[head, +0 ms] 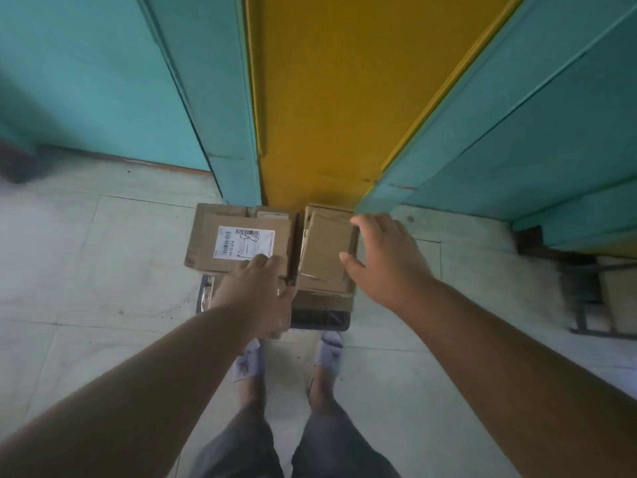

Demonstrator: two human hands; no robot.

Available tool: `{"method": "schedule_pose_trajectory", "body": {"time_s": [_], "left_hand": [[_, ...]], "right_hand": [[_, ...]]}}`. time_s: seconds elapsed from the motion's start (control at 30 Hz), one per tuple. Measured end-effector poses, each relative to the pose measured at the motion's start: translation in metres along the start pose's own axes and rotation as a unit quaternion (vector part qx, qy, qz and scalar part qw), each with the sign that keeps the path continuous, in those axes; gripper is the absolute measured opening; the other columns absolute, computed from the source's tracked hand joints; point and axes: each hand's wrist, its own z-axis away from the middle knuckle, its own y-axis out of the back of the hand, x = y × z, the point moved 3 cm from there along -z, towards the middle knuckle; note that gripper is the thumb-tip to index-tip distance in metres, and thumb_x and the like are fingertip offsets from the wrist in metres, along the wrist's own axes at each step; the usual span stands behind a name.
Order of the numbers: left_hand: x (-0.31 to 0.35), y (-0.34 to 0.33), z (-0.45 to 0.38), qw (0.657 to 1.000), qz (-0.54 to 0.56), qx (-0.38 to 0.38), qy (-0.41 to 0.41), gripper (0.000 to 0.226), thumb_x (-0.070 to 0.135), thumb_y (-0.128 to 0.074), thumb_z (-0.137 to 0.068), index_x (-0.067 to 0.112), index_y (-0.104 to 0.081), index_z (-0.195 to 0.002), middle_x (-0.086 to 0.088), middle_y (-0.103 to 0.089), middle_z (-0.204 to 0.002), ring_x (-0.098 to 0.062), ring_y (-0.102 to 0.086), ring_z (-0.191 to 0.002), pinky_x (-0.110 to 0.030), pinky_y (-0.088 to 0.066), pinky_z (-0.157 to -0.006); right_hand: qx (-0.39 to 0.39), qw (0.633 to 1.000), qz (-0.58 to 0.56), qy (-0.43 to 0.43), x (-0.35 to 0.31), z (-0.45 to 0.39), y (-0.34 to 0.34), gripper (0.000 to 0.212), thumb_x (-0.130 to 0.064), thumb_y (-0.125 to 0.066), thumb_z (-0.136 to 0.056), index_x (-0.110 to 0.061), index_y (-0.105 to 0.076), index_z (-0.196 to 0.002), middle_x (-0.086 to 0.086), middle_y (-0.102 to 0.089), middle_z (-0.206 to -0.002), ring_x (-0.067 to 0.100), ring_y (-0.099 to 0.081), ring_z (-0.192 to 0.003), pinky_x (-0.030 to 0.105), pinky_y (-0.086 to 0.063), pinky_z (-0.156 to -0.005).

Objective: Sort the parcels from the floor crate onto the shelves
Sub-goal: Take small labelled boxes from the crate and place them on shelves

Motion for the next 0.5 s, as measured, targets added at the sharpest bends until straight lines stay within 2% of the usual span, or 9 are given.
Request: {"method": "schedule_pose_trajectory", "body": {"time_s": [0.17, 0.27, 0.37, 0.43, 0.5], "left_hand": [[0.009, -0.038, -0.053, 0.981, 0.173, -0.023, 0.082, 0.044, 0.040, -0.049, -0.100, 0.022, -0.044, -0.139, -0.001, -0.059, -0.122, -0.008, -0.057, -0.085, -0.023, -0.042, -0.060], [0.017, -0.060, -0.077, 0.956, 0.264, -0.022, 0.125, 0.033, 0.032, -0.042, -0.103, 0.020, -0.048, -0.134, 0.002, -0.060, -0.100, -0.010, -0.060, -0.074, -0.026, -0.047, -0.056], [0.023, -0.070, -0.089, 0.934, 0.322, -0.016, 0.157, 0.026, 0.025, -0.042, -0.100, 0.019, -0.053, -0.123, 0.000, -0.061, -0.089, -0.015, -0.059, -0.066, -0.026, -0.041, -0.049], [0.022, -0.068, -0.087, 0.919, 0.352, -0.010, 0.174, 0.024, 0.025, -0.046, -0.096, 0.019, -0.055, -0.117, -0.001, -0.063, -0.088, -0.019, -0.062, -0.070, -0.033, -0.049, -0.053], [0.018, -0.060, -0.074, 0.897, 0.399, -0.016, 0.189, 0.030, 0.033, -0.051, -0.093, 0.022, -0.056, -0.120, -0.002, -0.067, -0.096, -0.022, -0.067, -0.082, -0.045, -0.060, -0.073]], "right_hand": [[-0.041, 0.997, -0.045, -0.043, 0.035, -0.056, -0.055, 0.058, -0.034, -0.057, -0.098, -0.018, -0.035, -0.149, 0.011, -0.045, -0.144, 0.030, -0.048, -0.128, 0.042, -0.045, -0.101], [-0.087, 0.991, -0.080, -0.069, 0.050, -0.073, -0.084, 0.061, -0.031, -0.050, -0.102, -0.019, -0.024, -0.156, 0.010, -0.033, -0.157, 0.031, -0.043, -0.137, 0.044, -0.041, -0.106], [-0.107, 0.980, -0.142, -0.087, 0.053, -0.076, -0.100, 0.059, -0.027, -0.046, -0.105, -0.022, -0.020, -0.157, 0.007, -0.027, -0.163, 0.030, -0.039, -0.142, 0.042, -0.038, -0.109], [-0.074, 0.978, -0.177, -0.084, 0.053, -0.075, -0.096, 0.053, -0.021, -0.045, -0.104, -0.024, -0.029, -0.155, 0.006, -0.036, -0.158, 0.028, -0.044, -0.138, 0.038, -0.040, -0.105], [-0.049, 0.975, -0.206, -0.065, 0.050, -0.070, -0.081, 0.048, -0.016, -0.045, -0.103, -0.025, -0.038, -0.149, 0.003, -0.045, -0.151, 0.024, -0.051, -0.129, 0.032, -0.042, -0.096]]}}
